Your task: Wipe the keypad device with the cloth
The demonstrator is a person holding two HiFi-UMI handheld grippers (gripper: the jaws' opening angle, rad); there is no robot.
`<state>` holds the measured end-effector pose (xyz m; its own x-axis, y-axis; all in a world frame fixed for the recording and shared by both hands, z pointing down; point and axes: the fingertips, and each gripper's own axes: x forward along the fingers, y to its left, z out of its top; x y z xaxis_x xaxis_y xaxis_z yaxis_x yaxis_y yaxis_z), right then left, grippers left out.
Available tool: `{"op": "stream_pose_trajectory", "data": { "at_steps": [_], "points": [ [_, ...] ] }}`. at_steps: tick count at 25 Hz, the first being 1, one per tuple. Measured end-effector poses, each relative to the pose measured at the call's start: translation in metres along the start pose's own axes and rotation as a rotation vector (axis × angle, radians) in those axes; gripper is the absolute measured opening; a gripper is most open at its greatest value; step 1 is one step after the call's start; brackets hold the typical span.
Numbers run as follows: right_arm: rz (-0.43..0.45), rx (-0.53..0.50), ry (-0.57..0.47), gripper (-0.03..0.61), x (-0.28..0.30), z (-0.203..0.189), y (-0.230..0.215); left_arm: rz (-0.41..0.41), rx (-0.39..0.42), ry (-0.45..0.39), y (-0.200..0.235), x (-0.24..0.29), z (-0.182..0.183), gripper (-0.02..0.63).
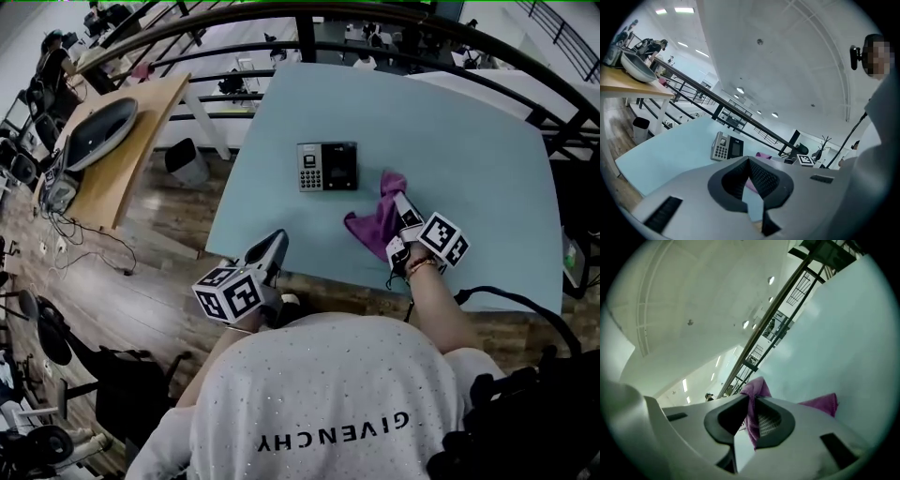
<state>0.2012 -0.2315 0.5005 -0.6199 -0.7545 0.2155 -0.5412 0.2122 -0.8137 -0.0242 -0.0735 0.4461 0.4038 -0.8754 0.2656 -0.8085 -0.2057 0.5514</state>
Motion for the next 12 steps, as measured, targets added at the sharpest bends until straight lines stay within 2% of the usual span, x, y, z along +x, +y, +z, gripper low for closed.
{"op": "stream_pose_trajectory", "data": {
  "at_steps": [3, 6, 9, 12],
  "points": [
    [0.007, -0.075, 0.015, 0.040, -0.018, 0.011, 0.015, -0.003, 0.017, -0.033, -0.009, 0.007, 0.006, 0.000],
    [0.020, -0.227, 0.026, 0.040, -0.031, 0.025, 0.042, -0.022, 0.031, -0.056, -0.023, 0.014, 0.014, 0.000],
    [0.094, -0.402, -0.017, 0.040, -0.045, 0.044, 0.088, -0.056, 0.049, -0.095, -0.042, 0.016, 0.033, 0.000],
    [0.207, -0.543, -0.114, 0.040, -0.059, 0.063, 0.144, -0.104, 0.101, -0.129, -0.065, 0.012, 0.056, 0.000]
  ]
}}
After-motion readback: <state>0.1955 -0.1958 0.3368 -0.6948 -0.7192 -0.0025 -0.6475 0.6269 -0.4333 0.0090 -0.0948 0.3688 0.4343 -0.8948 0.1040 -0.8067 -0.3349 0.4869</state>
